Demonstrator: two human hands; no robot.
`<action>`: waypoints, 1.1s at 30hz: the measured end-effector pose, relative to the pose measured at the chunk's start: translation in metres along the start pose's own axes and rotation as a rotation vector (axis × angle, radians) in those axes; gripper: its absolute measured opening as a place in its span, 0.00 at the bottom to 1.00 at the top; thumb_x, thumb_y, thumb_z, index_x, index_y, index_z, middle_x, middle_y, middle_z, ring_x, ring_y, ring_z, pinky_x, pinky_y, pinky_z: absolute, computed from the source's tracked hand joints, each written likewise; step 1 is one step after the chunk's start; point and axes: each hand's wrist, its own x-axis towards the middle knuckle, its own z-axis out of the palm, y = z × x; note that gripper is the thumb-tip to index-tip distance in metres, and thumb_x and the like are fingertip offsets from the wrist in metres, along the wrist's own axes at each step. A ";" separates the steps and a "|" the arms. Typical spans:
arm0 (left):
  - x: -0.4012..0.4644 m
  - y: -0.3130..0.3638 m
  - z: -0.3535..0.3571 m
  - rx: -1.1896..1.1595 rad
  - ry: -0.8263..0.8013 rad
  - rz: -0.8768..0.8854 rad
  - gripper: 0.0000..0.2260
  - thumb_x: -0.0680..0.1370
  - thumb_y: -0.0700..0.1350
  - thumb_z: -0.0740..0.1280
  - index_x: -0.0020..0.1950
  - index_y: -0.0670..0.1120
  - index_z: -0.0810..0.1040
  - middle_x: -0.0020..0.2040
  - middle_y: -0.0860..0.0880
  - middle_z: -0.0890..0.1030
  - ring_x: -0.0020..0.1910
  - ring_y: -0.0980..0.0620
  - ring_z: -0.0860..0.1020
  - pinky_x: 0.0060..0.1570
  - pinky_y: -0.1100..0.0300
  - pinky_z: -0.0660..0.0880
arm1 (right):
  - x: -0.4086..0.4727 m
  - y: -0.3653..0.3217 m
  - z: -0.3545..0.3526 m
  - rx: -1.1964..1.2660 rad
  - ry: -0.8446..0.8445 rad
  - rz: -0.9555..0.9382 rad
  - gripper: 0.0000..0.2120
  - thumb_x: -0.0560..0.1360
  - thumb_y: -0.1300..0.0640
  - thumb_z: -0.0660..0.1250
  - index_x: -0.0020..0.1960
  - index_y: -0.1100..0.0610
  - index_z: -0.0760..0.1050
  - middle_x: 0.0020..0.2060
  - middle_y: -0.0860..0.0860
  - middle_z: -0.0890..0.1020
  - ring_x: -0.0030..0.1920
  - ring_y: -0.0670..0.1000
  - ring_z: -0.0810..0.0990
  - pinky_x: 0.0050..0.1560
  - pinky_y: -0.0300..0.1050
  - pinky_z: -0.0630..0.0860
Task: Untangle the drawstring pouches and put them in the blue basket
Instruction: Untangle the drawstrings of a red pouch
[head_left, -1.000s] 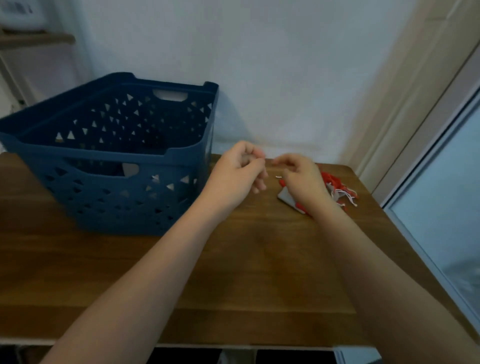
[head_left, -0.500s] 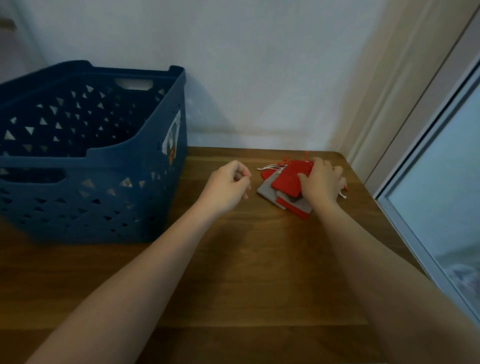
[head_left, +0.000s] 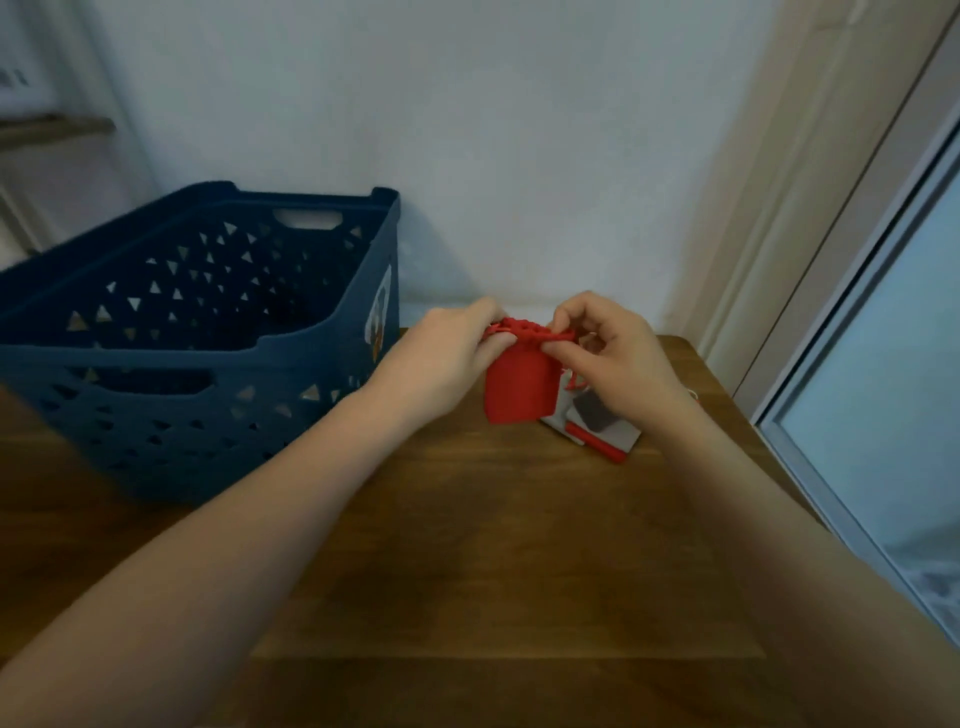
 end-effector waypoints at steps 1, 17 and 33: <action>-0.002 0.001 -0.006 0.007 0.010 0.001 0.12 0.81 0.51 0.59 0.54 0.44 0.74 0.42 0.47 0.78 0.41 0.48 0.76 0.38 0.53 0.71 | 0.001 -0.004 0.001 -0.007 0.003 -0.010 0.12 0.73 0.63 0.69 0.40 0.47 0.70 0.34 0.45 0.78 0.32 0.59 0.75 0.35 0.54 0.76; 0.007 0.005 -0.073 -0.767 0.154 -0.248 0.15 0.79 0.46 0.61 0.35 0.42 0.74 0.28 0.47 0.74 0.26 0.56 0.72 0.30 0.65 0.71 | 0.038 -0.068 -0.025 -0.107 0.069 0.043 0.16 0.76 0.50 0.65 0.32 0.56 0.74 0.25 0.47 0.72 0.27 0.42 0.68 0.32 0.35 0.66; 0.047 0.023 -0.058 -1.700 0.128 -0.539 0.09 0.80 0.45 0.60 0.45 0.40 0.72 0.28 0.53 0.80 0.23 0.59 0.69 0.24 0.70 0.68 | 0.065 -0.066 -0.005 0.805 0.258 0.346 0.04 0.79 0.60 0.60 0.49 0.58 0.74 0.36 0.52 0.82 0.34 0.45 0.81 0.36 0.36 0.76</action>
